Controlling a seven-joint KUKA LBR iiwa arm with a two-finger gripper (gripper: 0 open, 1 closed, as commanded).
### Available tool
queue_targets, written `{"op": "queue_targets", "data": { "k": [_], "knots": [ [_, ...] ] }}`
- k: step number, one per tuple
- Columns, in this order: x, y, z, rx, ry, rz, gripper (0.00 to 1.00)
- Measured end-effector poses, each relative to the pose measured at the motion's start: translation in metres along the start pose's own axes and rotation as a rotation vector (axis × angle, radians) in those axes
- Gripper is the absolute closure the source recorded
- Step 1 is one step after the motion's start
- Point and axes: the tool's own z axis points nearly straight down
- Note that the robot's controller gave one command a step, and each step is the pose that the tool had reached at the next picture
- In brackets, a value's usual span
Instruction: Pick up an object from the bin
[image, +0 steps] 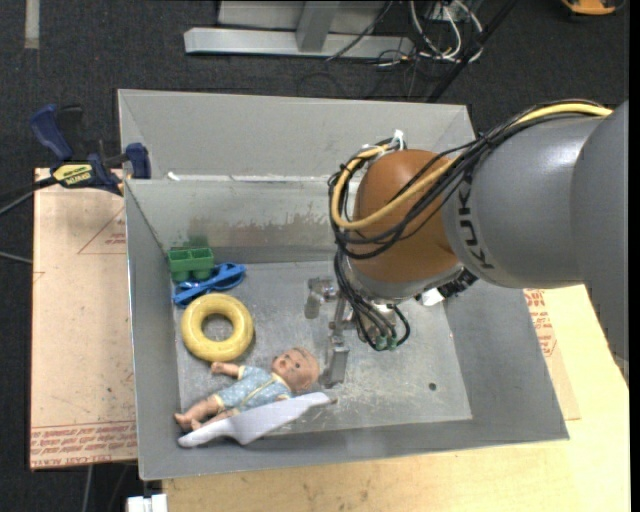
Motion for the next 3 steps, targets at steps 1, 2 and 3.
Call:
{"op": "queue_targets", "data": {
  "k": [1,2,3],
  "knots": [
    [-0.001,0.0,-0.004,-0.001,-0.007,0.002,0.0],
    [0.009,0.007,0.012,0.0,-0.015,-0.046,0.0],
    [0.026,0.028,0.04,0.0,-0.003,-0.319,0.0]
  ]
}}
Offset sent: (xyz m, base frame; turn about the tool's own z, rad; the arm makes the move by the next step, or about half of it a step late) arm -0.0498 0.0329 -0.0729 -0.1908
